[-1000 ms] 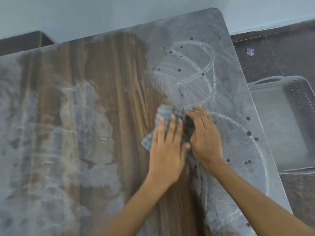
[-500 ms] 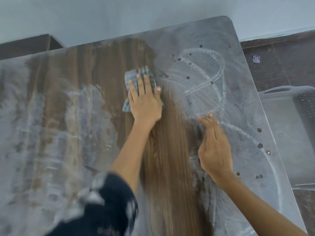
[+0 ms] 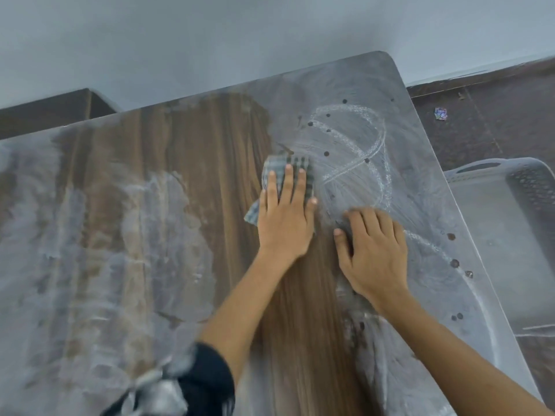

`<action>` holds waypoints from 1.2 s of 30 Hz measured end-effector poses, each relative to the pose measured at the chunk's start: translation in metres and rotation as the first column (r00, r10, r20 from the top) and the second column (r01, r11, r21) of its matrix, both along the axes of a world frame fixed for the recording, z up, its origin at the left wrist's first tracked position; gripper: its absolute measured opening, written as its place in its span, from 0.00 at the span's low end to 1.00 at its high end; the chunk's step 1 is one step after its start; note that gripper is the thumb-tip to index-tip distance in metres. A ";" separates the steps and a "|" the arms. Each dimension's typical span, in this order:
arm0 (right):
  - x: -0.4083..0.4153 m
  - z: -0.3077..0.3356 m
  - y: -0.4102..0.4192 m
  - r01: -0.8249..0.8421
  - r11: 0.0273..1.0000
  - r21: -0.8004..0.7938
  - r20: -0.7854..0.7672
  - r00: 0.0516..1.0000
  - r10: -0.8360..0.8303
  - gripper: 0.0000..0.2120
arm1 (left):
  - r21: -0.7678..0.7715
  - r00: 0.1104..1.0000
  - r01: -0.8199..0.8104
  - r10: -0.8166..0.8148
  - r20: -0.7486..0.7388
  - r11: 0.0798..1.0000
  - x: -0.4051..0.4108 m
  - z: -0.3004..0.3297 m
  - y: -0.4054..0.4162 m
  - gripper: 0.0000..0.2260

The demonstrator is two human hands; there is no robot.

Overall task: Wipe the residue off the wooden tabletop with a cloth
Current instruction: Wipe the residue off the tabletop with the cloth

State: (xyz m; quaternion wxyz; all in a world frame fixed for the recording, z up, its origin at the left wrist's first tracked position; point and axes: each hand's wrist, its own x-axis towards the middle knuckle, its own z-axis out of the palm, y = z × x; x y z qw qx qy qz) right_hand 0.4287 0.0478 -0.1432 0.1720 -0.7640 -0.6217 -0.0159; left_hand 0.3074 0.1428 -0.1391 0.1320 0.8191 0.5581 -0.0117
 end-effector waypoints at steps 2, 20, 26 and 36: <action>0.009 0.004 0.019 -0.024 0.999 0.027 0.026 0.999 0.023 0.11 | 0.024 1.000 -0.005 0.005 0.000 1.000 0.005 0.002 0.044 0.25; 0.024 -0.003 0.038 0.056 0.989 0.134 -0.105 0.994 -0.042 0.11 | 0.132 0.988 -0.147 0.138 0.072 0.980 0.018 -0.003 0.147 0.23; 0.023 -0.001 0.040 0.080 0.991 0.112 -0.095 0.993 -0.069 0.13 | 0.126 0.945 -0.309 0.290 0.148 0.943 0.048 -0.005 0.085 0.24; 0.024 -0.007 0.042 -0.021 0.988 -0.156 -0.075 0.997 0.009 0.25 | 0.123 0.997 0.001 -0.010 0.074 0.992 0.064 -0.004 0.105 0.24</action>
